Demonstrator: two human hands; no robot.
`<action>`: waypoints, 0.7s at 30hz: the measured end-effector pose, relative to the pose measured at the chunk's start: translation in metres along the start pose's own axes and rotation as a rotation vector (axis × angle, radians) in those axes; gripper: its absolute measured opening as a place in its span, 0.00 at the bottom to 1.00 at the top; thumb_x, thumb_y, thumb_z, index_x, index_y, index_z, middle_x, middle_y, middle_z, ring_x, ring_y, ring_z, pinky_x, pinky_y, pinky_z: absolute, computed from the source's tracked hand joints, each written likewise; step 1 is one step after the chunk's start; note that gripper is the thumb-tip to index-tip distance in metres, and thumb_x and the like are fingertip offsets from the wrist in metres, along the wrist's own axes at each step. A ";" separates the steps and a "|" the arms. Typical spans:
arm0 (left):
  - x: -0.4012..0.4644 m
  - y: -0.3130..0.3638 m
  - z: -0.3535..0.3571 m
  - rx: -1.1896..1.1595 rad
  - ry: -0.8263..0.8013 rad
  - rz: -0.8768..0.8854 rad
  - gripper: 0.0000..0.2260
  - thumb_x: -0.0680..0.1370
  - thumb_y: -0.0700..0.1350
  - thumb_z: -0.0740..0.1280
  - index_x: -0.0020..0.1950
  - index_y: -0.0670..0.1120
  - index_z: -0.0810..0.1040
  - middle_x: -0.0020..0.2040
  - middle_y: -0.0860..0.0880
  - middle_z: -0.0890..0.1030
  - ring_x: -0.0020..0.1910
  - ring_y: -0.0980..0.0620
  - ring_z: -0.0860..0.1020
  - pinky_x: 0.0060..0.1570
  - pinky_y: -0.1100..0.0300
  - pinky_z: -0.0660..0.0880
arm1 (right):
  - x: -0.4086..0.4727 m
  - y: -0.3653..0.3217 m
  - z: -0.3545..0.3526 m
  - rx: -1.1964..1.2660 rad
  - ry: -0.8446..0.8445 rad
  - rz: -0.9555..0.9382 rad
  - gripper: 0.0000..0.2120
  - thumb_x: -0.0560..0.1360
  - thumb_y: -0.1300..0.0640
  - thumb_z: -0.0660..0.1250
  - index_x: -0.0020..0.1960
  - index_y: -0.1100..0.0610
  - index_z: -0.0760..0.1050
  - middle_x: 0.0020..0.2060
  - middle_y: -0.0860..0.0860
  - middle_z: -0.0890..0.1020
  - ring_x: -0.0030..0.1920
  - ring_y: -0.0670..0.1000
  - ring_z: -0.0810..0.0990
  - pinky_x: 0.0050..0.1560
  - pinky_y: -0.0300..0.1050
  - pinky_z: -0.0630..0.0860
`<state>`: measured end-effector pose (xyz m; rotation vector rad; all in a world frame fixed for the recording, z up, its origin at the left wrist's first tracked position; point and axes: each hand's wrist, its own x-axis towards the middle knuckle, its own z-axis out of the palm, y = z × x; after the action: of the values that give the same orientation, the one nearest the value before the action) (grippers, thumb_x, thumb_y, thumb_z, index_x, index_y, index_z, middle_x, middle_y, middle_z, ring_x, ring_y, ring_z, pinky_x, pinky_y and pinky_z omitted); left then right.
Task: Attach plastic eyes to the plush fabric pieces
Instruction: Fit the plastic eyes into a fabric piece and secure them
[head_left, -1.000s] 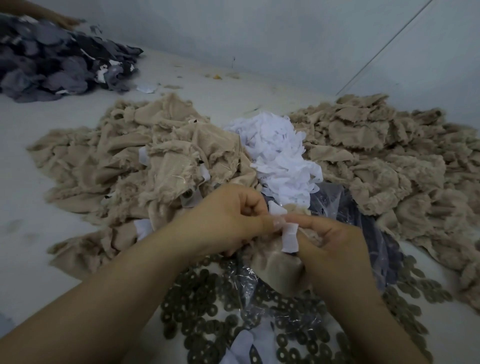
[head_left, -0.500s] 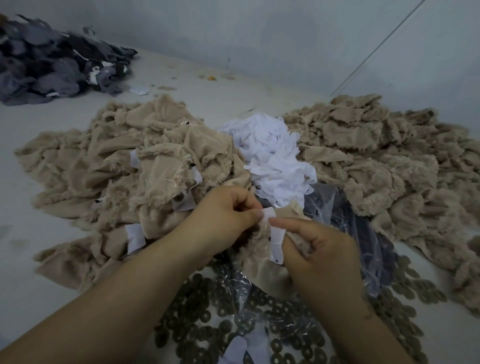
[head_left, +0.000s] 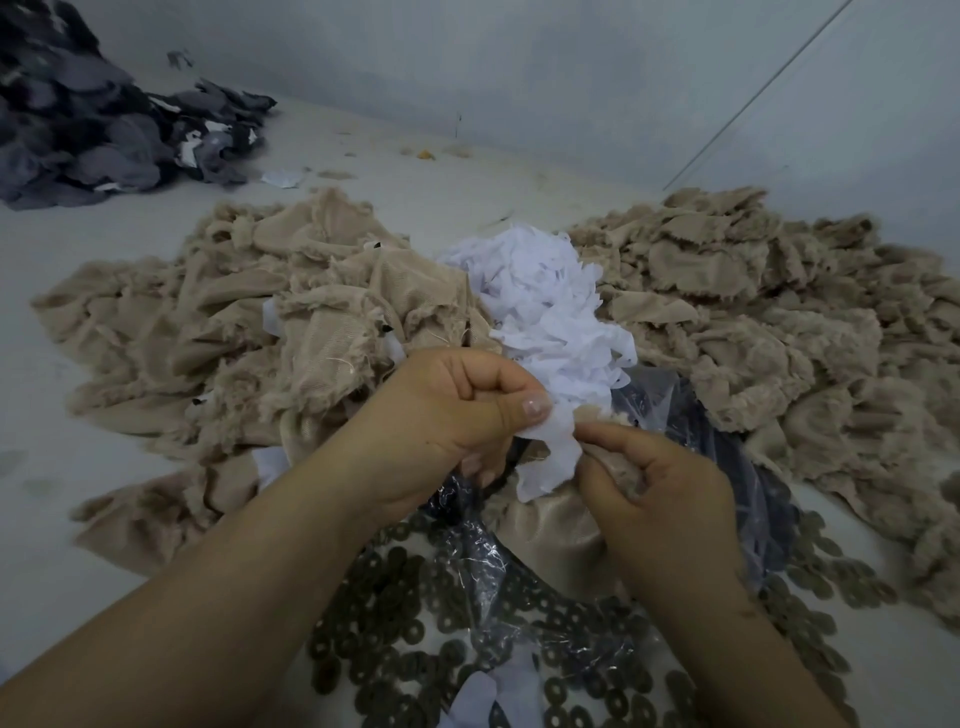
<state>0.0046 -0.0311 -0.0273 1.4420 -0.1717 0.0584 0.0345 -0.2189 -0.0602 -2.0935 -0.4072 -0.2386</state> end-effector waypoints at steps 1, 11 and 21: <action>0.001 -0.001 0.001 0.011 0.015 -0.013 0.06 0.74 0.43 0.70 0.39 0.45 0.85 0.22 0.49 0.71 0.20 0.55 0.66 0.26 0.59 0.70 | 0.000 0.001 0.000 0.000 -0.005 0.003 0.11 0.73 0.55 0.74 0.53 0.44 0.85 0.37 0.25 0.76 0.47 0.27 0.78 0.47 0.19 0.71; 0.002 -0.003 0.001 0.020 -0.056 -0.109 0.09 0.81 0.32 0.60 0.58 0.40 0.75 0.30 0.42 0.75 0.27 0.47 0.71 0.29 0.59 0.71 | -0.001 0.005 0.001 0.038 -0.063 -0.023 0.15 0.73 0.58 0.73 0.55 0.40 0.83 0.46 0.30 0.81 0.52 0.31 0.79 0.51 0.22 0.73; -0.001 0.004 0.001 -0.062 -0.035 -0.040 0.09 0.74 0.32 0.64 0.52 0.34 0.80 0.41 0.35 0.83 0.36 0.40 0.82 0.39 0.51 0.81 | 0.001 0.010 0.002 0.026 -0.032 -0.021 0.12 0.73 0.57 0.73 0.55 0.45 0.85 0.42 0.31 0.80 0.49 0.31 0.79 0.45 0.22 0.73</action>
<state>0.0033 -0.0315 -0.0231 1.3842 -0.1719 -0.0051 0.0389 -0.2219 -0.0685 -2.0704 -0.4492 -0.2117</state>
